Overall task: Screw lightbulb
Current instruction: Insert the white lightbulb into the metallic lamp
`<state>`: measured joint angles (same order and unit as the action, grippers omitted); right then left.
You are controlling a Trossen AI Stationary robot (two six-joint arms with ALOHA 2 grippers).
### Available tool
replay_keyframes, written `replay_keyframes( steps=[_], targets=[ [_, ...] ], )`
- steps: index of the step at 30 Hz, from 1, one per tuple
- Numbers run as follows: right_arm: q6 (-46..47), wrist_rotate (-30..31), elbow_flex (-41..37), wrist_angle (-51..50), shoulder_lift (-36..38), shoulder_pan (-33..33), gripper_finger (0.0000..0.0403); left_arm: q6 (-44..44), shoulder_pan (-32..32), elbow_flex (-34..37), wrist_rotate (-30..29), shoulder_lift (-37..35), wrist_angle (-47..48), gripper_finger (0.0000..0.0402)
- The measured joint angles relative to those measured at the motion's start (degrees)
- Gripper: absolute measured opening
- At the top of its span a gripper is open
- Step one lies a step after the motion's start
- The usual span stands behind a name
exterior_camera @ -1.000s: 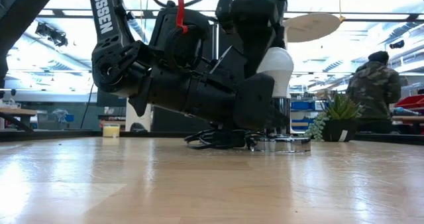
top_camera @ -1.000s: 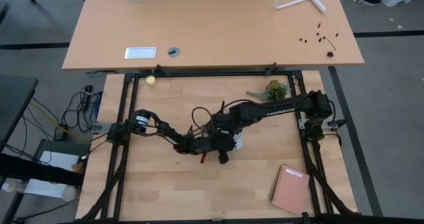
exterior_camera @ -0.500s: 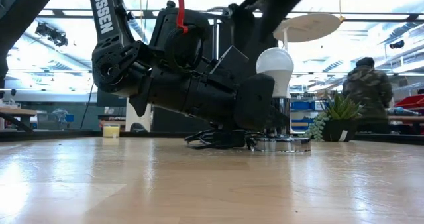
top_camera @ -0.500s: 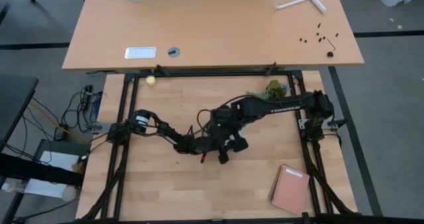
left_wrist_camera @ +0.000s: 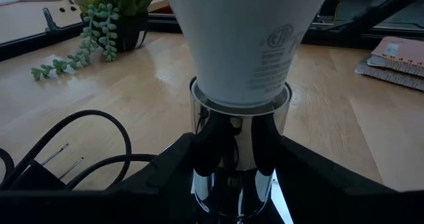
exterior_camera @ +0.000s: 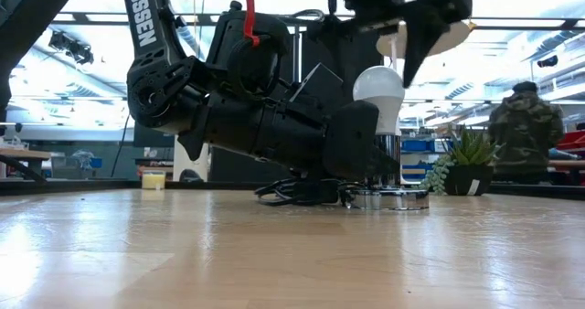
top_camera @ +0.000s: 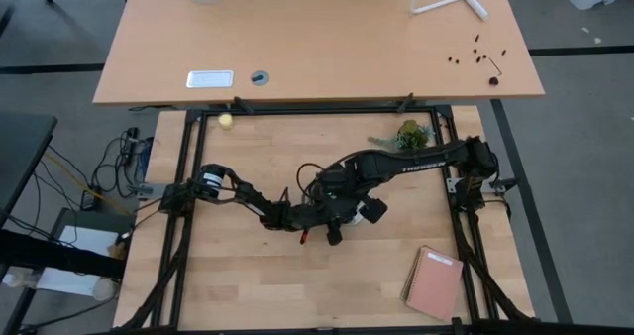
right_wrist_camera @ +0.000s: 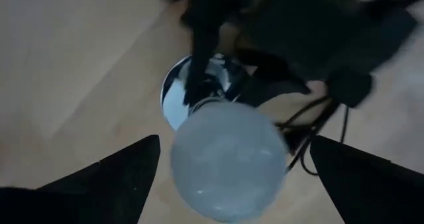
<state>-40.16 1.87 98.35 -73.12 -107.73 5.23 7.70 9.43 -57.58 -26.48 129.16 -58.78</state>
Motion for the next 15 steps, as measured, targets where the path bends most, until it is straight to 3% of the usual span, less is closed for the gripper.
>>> replay_keyframes(
  steps=[11, 15],
  targets=[
    [-22.25, 0.07, -4.58, 1.57, -0.05, -0.77, 0.0373, 0.04, 0.00, 0.00, 0.00, 0.00, 0.00, 0.0198],
    [-25.36, 0.13, -6.40, 4.32, -0.05, -1.98, 0.0361, 0.04, 0.00, 0.00, 0.00, 0.00, 0.00, 0.0198]
  ],
)
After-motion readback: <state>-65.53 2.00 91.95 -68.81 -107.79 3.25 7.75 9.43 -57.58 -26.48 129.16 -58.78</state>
